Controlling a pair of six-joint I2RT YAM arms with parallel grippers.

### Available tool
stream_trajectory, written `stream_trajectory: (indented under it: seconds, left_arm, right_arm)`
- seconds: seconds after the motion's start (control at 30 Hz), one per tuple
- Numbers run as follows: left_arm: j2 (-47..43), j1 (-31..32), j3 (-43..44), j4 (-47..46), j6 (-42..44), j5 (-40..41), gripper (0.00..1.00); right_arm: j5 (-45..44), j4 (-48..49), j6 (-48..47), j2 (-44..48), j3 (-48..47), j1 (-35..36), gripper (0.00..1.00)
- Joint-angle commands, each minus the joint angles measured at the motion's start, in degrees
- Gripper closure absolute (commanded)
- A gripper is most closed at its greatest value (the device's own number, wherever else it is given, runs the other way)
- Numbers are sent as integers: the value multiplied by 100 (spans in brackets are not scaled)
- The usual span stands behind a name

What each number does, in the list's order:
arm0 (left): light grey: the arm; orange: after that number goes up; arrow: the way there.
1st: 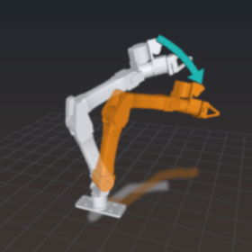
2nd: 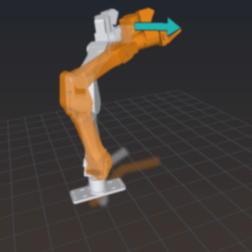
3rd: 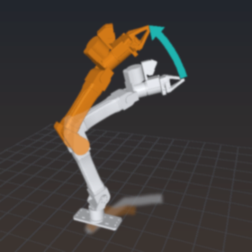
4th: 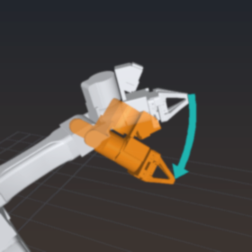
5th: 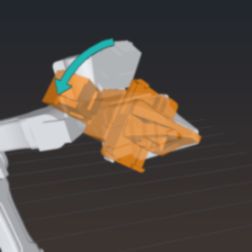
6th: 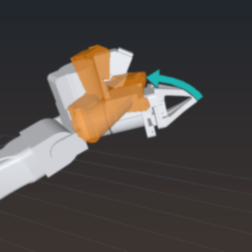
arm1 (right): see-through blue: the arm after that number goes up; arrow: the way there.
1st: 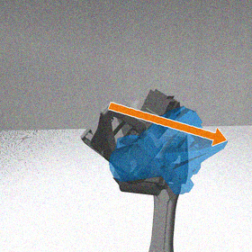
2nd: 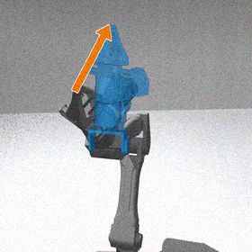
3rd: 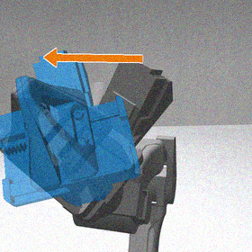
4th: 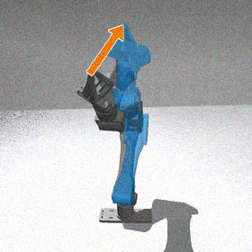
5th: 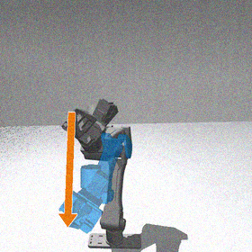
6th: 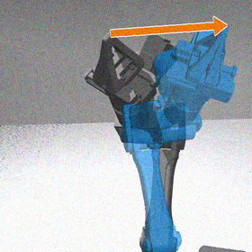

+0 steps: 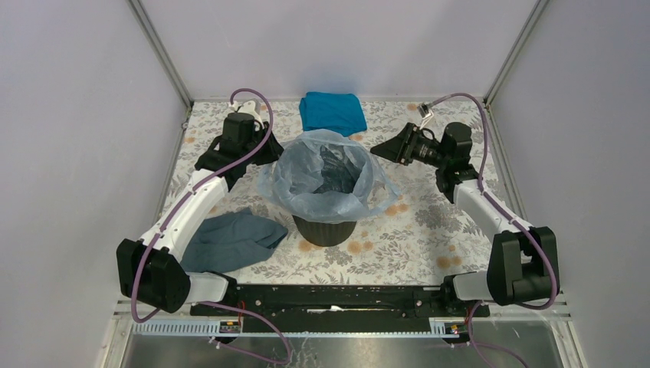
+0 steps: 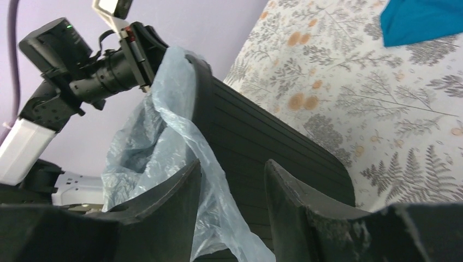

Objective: Put the trash bags into the trash bin

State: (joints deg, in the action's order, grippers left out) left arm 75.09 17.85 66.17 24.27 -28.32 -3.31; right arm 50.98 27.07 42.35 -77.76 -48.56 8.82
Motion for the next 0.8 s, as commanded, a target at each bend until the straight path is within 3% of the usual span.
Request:
stream_trajectory:
  seconds: [0.0, 0.1, 0.23, 0.33, 0.4, 0.47, 0.57, 0.77]
  left_arm:
    - [-138, -27, 158, -98, 3, -133, 70]
    - [-155, -27, 150, -86, -8, -161, 71]
    - [-188, -27, 121, -84, -11, -144, 72]
    - [-179, -27, 123, -88, -22, -97, 75]
    - [-151, -27, 124, -101, -25, -67, 76]
    - [-110, -27, 110, -112, -20, -34, 76]
    - [-39, -39, -4, -195, 23, 81, 78]
    - [144, -36, -357, -264, 48, 95, 88]
  right_arm:
    - [446, 966, 458, -167, -21, 189, 47]
    - [463, 1381, 753, -258, 119, 227, 48]
    - [463, 1698, 964, -483, 116, 380, 60]
    - [121, 1692, 1017, -578, 129, 423, 80]
    - [-379, 1061, 794, -616, -6, 427, 98]
    - [-977, 227, 615, -690, -177, 428, 100]
    - [-1529, -261, 591, -903, -380, 428, 100]
    - [-1538, -539, 548, -1345, -526, 438, 100]
